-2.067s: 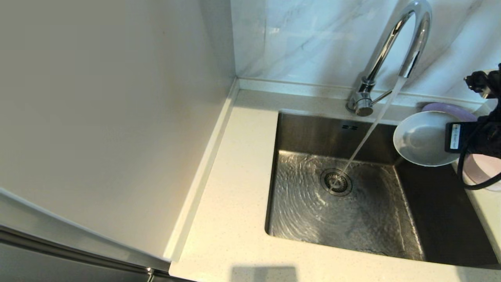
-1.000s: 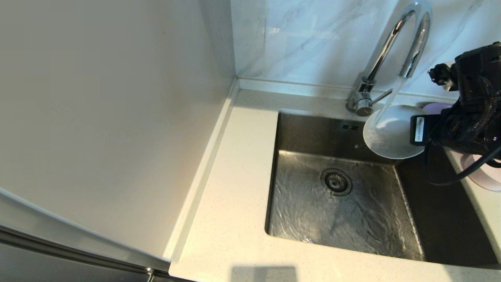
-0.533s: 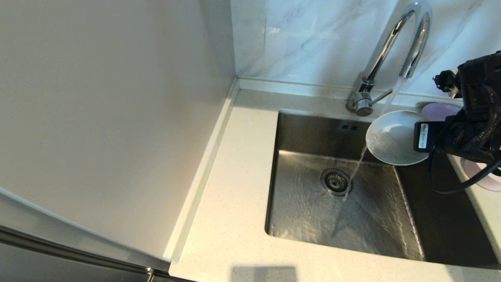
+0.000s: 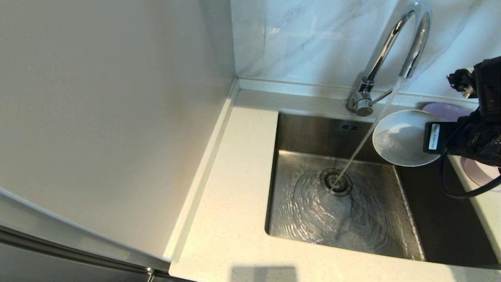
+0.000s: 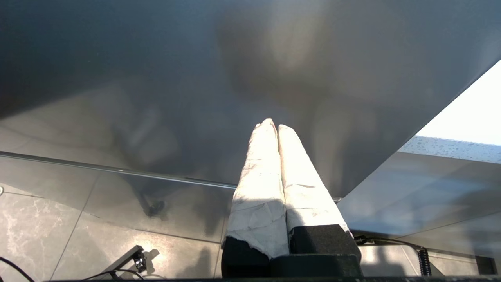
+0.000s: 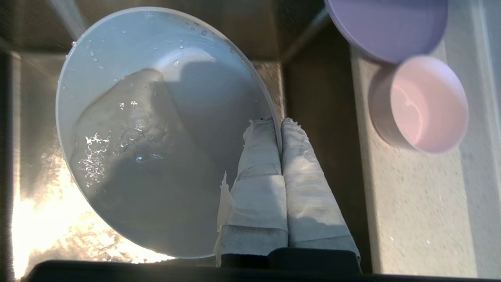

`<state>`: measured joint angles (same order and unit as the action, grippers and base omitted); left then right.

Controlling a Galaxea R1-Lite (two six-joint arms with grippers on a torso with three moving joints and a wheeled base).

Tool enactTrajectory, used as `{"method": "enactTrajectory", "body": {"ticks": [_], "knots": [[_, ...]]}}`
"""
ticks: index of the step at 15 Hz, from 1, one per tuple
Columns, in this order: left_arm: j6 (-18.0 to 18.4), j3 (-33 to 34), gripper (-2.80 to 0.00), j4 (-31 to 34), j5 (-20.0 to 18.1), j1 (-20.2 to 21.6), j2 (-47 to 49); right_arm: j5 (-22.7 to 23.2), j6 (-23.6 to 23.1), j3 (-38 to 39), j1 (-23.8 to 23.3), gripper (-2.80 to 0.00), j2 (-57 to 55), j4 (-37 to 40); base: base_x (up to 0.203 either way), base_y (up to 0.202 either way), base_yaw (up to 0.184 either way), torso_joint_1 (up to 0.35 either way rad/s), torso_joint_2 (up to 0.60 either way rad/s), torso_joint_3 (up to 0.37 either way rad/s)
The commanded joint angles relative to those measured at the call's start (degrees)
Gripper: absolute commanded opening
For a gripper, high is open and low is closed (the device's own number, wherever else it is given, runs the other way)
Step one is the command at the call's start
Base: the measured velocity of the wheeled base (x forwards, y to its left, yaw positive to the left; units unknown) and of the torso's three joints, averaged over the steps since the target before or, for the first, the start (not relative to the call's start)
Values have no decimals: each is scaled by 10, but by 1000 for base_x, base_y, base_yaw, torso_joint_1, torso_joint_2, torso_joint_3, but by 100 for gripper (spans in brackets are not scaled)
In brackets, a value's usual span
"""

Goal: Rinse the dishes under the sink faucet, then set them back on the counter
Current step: Rinse the bowl

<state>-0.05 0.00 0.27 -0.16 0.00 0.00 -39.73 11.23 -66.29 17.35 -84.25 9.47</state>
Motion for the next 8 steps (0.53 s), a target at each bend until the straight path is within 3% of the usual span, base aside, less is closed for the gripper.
{"method": "enactTrajectory", "body": {"ticks": [1, 3, 5, 8], "knots": [[0, 0, -280, 0, -1, 0, 0, -2, 12, 31, -34, -280, 5, 1, 0, 0, 0, 0, 0, 0], [0, 0, -280, 0, 0, 0, 0, -3, 22, 57, -72, -280, 4, 1, 0, 0, 0, 0, 0, 0], [0, 0, -280, 0, 0, 0, 0, -26, 4, 65, -95, -280, 11, -16, 0, 0, 0, 0, 0, 0], [0, 0, -280, 0, 0, 0, 0, -35, -69, 98, -113, -280, 26, -153, 0, 0, 0, 0, 0, 0]]}}
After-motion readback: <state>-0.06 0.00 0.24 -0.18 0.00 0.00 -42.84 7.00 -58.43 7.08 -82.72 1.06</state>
